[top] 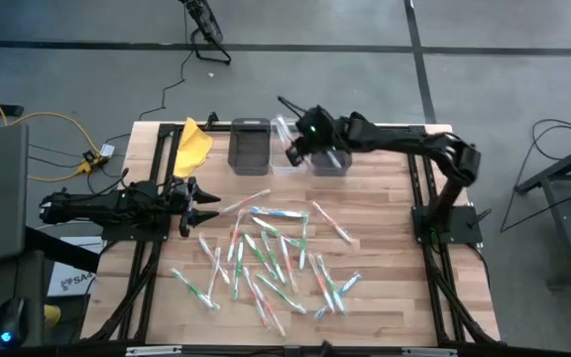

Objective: Pick & Place Toothbrushes
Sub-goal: Put the orange toothbrush into the transparent bin

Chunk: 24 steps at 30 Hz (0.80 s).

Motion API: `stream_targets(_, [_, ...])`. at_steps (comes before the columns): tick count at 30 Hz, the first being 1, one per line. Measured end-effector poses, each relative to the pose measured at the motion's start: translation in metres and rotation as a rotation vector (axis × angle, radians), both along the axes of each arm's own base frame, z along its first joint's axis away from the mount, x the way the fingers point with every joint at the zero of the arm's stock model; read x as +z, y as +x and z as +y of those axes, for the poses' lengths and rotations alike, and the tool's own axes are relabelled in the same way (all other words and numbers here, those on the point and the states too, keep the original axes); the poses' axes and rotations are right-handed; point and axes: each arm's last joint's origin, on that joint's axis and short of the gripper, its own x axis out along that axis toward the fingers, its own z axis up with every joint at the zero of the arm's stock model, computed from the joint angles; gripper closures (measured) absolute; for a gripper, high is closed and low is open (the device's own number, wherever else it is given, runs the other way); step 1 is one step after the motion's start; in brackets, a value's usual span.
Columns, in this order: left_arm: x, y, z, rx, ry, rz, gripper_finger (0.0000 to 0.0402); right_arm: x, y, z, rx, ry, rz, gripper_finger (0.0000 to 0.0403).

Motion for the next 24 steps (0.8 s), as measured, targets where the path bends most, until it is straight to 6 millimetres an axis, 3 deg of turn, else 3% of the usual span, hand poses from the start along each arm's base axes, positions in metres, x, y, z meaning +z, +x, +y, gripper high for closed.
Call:
stream_targets(5, [0.0,0.0,0.0,0.0,-0.001,0.001,0.0169,-0.013,0.021,-0.039,-0.04,0.029,0.004,0.0393])
stream_targets(9, [0.0,0.0,0.0,0.0,-0.004,0.0,0.0169,-0.03,0.033,-0.057,-0.064,0.073,0.065,0.039])
stream_targets(16, [0.0,0.0,0.0,0.0,-0.003,0.001,0.0169,-0.063,0.041,-0.061,-0.041,0.151,0.18,0.0387])
stream_targets(24, [0.0,0.0,0.0,0.0,-0.002,0.001,0.0169,-0.065,0.041,-0.061,-0.031,0.14,0.207,0.038])
